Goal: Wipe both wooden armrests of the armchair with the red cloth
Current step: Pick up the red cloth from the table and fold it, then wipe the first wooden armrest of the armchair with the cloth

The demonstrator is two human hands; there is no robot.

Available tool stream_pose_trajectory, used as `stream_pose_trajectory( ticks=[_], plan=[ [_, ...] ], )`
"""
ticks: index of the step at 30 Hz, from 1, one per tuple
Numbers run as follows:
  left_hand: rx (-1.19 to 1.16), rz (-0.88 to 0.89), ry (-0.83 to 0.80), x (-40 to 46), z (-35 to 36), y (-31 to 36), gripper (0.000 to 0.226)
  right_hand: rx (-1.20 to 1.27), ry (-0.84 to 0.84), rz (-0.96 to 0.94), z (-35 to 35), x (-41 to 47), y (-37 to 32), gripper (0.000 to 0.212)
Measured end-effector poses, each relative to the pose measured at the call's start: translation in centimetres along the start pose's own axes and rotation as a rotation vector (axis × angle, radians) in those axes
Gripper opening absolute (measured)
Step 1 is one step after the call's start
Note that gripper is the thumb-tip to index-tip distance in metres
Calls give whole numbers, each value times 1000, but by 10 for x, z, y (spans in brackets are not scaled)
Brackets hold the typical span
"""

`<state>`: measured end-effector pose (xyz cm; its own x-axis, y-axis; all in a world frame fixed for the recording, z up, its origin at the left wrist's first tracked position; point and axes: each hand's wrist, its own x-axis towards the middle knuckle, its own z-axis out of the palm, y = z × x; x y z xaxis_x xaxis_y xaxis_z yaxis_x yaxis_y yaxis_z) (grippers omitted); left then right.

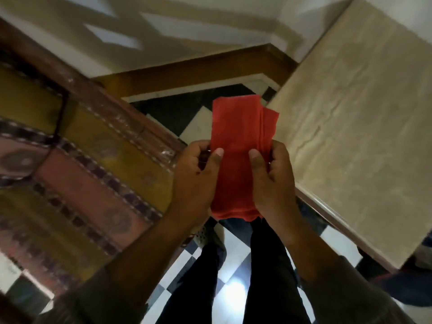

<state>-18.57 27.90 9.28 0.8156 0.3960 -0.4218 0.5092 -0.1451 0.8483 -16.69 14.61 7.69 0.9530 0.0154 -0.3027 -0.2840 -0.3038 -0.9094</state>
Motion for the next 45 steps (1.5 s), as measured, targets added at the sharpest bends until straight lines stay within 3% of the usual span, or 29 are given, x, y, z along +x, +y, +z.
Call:
stream_pose_trajectory(
  ticks=[3,6,13,18,22,25,27,30,33,35,39,45],
  plan=[
    [-142,-57,126,-9,-43,-13,15,-25,-139,-42,36,-6,-21,12],
    [-212,-93,254,-16,-76,-37,14,-142,-252,-119,73,-10,-30,20],
    [-337,-188,409,9,-95,-75,10,-415,-275,-399,132,23,-31,24],
    [-345,-291,422,41,-85,-96,14,-553,-354,-281,147,50,-15,45],
    [-396,-295,430,41,-85,-116,4,-769,-290,-619,154,55,-6,45],
    [-107,-219,471,43,-92,-137,11,-863,-351,-890,160,55,-2,53],
    [168,-130,463,52,-99,-158,37,-959,-453,-1001,169,54,2,59],
    [574,-72,277,72,-104,-191,67,-1129,-601,-1047,178,55,9,64],
    [833,-124,109,96,-107,-223,87,-1145,-633,-1068,179,63,16,67],
    [921,-134,104,110,-108,-240,93,-1144,-646,-1096,179,68,19,67],
    [931,-66,253,120,-99,-270,96,-1141,-663,-1105,191,77,19,68],
    [916,-28,297,122,-97,-277,100,-999,-531,-793,218,77,6,73]
  ],
)
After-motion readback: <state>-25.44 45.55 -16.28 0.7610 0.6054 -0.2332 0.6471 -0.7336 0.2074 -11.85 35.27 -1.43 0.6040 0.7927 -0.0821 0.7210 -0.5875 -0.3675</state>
